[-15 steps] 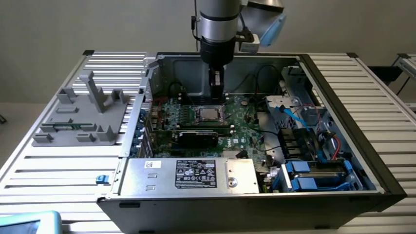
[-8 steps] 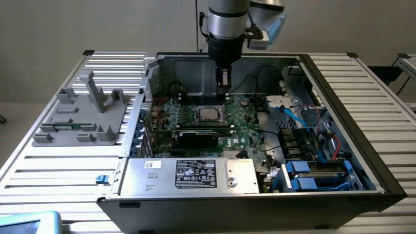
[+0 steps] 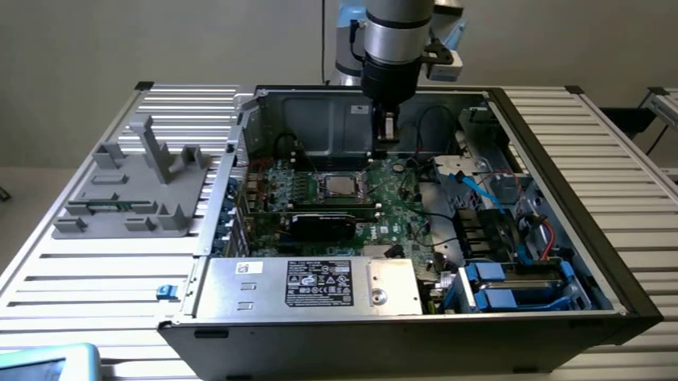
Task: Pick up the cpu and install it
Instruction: 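Place the cpu into insertion slot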
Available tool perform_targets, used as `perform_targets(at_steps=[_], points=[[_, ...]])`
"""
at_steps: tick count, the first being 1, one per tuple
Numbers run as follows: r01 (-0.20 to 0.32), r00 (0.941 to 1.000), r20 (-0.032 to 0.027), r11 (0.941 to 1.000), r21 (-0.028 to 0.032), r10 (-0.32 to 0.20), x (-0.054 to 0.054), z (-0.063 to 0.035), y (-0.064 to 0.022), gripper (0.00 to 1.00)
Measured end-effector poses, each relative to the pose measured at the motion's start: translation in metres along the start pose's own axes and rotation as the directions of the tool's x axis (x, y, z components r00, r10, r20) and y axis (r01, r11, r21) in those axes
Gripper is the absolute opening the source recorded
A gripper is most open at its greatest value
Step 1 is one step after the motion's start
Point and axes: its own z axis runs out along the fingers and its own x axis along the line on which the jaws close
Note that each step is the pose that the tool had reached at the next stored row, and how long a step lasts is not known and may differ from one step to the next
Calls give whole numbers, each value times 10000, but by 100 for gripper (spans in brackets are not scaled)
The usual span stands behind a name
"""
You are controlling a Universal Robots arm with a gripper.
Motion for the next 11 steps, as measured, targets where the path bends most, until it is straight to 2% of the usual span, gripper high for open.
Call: perform_targets(at_steps=[3,8,11], points=[[3,10000,-21,10000,-74,-3,0,3,113,12],[12,10000,-53,9996,-277,-13,3,11,254,12],[12,10000,-57,9996,-297,-14,3,46,326,12]])
